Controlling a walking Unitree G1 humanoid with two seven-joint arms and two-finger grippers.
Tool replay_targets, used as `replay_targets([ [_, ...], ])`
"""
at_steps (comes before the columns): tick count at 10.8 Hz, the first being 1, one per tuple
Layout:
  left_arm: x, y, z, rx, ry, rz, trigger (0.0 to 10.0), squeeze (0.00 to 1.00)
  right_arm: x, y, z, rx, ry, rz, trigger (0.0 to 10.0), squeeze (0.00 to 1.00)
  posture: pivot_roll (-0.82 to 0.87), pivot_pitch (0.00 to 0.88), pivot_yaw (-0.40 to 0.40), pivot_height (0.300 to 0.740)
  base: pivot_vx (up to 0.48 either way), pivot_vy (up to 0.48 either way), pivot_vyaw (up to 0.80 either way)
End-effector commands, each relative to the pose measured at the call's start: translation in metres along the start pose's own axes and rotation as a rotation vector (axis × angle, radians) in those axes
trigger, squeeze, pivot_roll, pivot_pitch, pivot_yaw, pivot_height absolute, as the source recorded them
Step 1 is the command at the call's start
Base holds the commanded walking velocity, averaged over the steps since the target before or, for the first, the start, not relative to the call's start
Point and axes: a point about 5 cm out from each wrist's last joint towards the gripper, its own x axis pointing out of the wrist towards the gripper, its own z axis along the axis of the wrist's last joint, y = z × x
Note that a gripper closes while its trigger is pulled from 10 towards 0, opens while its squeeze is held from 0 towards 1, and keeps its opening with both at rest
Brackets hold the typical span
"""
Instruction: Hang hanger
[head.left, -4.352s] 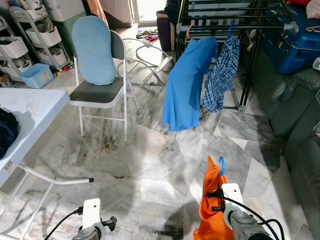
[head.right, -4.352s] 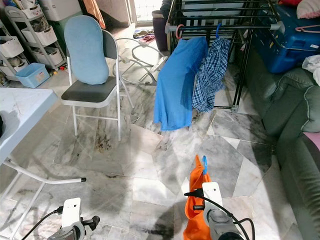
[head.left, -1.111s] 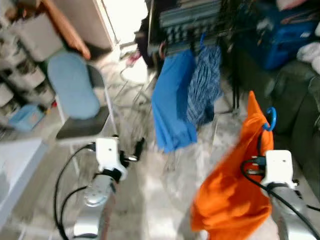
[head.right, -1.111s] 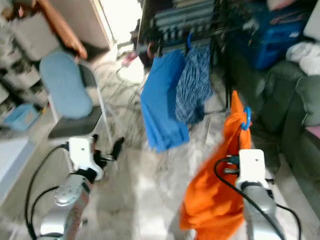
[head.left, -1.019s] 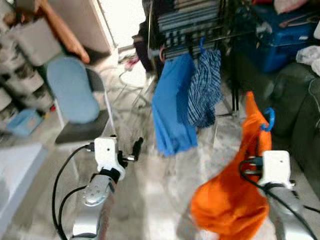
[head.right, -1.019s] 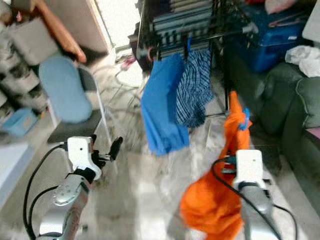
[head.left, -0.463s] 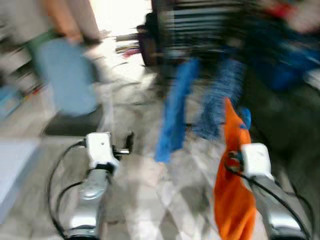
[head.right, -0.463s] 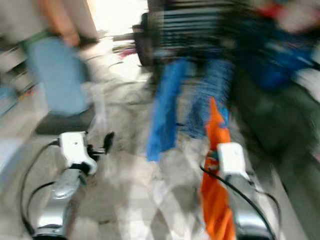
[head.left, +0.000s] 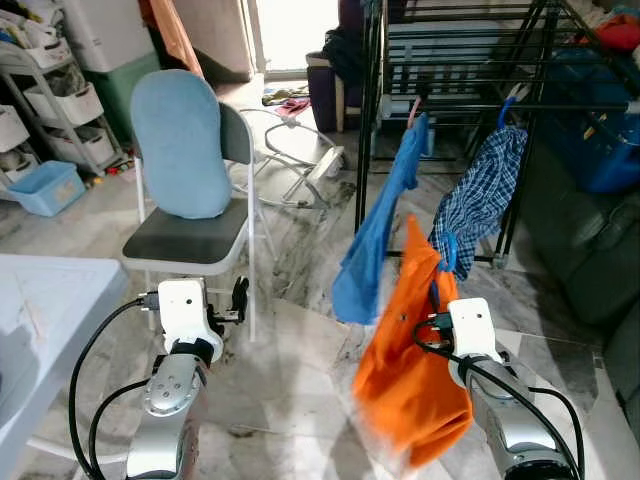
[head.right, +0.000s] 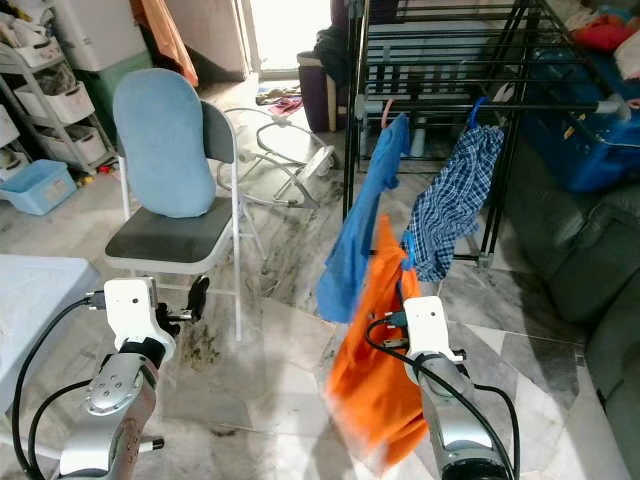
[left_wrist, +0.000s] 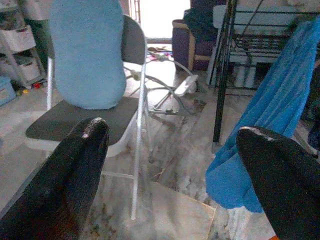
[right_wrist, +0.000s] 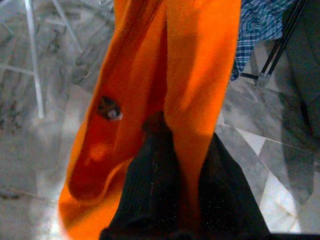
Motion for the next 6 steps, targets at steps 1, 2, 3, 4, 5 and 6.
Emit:
replay_targets([
  [1, 0.003, -0.002, 0.003, 0.005, 0.001, -0.024, 10.0, 0.0, 0.0, -0.002, 0.011, 0.012, -0.058, -0.015, 10.0, 0.0, -0.17, 0.0, 0.122, 0.74, 0.0, -0.364, 0.0],
  [2, 0.006, -0.002, 0.003, 0.005, 0.007, -0.027, 10.0, 0.0, 0.0, -0.003, 0.009, 0.017, -0.059, -0.023, 10.0, 0.0, -0.19, 0.0, 0.137, 0.74, 0.0, -0.405, 0.0],
  [3, 0.009, -0.002, 0.004, -0.002, 0.013, -0.033, 10.0, 0.0, -0.002, -0.005, 0.006, 0.033, -0.058, -0.041, 10.0, 0.0, -0.2, 0.0, 0.153, 0.74, 0.0, -0.48, 0.0],
  [4, 0.011, -0.003, 0.004, 0.003, 0.017, -0.042, 10.0, 0.0, -0.004, -0.005, 0.005, 0.042, -0.057, -0.049, 10.0, 0.0, -0.21, 0.0, 0.164, 0.74, 0.0, -0.48, 0.0],
  [5, 0.011, -0.004, 0.005, 0.004, 0.017, -0.047, 10.0, 0.0, -0.006, -0.005, 0.001, 0.048, -0.051, -0.052, 10.0, 0.0, -0.21, 0.0, 0.164, 0.74, 0.0, -0.48, 0.0],
  [6, 0.012, -0.004, 0.004, 0.005, 0.02, -0.047, 10.0, 0.0, -0.008, -0.005, -0.002, 0.052, -0.044, -0.048, 10.0, 0.0, -0.21, 0.0, 0.161, 0.74, 0.0, -0.48, 0.0],
])
